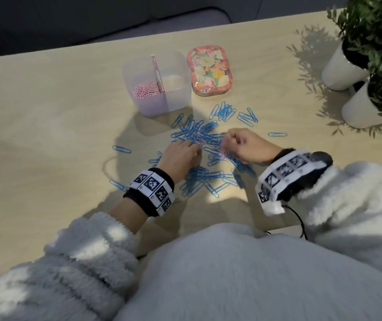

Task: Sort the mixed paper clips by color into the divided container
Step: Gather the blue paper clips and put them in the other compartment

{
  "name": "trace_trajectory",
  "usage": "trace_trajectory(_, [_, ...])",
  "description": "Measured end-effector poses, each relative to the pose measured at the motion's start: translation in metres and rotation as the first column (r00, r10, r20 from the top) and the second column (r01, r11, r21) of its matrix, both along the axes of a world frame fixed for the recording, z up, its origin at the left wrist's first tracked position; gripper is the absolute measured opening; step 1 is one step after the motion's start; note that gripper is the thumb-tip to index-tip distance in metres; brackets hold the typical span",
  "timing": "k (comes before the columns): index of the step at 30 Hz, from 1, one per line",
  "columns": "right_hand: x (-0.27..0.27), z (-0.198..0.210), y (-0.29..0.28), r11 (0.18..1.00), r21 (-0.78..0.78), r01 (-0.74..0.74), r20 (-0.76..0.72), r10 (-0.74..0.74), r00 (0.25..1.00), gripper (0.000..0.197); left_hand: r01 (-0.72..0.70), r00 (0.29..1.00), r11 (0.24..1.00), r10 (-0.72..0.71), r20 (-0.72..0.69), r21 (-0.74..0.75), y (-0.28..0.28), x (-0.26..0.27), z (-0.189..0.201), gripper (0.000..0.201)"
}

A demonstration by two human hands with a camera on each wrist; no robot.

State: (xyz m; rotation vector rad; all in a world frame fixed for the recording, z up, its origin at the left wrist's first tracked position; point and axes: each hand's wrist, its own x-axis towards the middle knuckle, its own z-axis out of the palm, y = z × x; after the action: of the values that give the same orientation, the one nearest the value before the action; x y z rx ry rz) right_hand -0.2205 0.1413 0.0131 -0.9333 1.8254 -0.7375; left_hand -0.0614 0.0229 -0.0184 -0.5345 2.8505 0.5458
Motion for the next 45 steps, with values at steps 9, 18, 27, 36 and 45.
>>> trace_trajectory(9, [-0.004,0.069,-0.133,0.939,0.09,0.333,0.551,-0.325,0.768,0.027,0.051,0.997,0.998,-0.049,0.06,-0.036,0.011,0.015,0.002,0.022])
trace_trajectory(18, [0.038,0.071,-0.222,0.981,0.045,0.188,0.177,-0.193,0.965,0.027,-0.242,0.953,0.921,0.285,-0.104,0.305,-0.005,0.053,0.009,0.022])
trace_trajectory(27, [0.042,0.07,-0.155,0.937,-0.322,0.139,-0.016,-0.152,0.988,0.026,-0.47,0.778,0.648,0.624,-0.065,0.599,-0.029,0.075,0.004,0.015])
trace_trajectory(36, [0.049,-0.01,-0.06,0.952,-0.035,-0.304,-0.449,0.257,0.856,0.016,-0.531,0.685,0.567,0.724,-0.075,0.629,-0.048,0.079,0.008,0.013])
trace_trajectory(45, [0.055,-0.022,-0.044,0.909,0.06,-0.413,-0.468,0.391,0.792,0.009,-0.546,0.63,0.45,0.776,-0.008,0.707,-0.042,0.074,0.014,0.016])
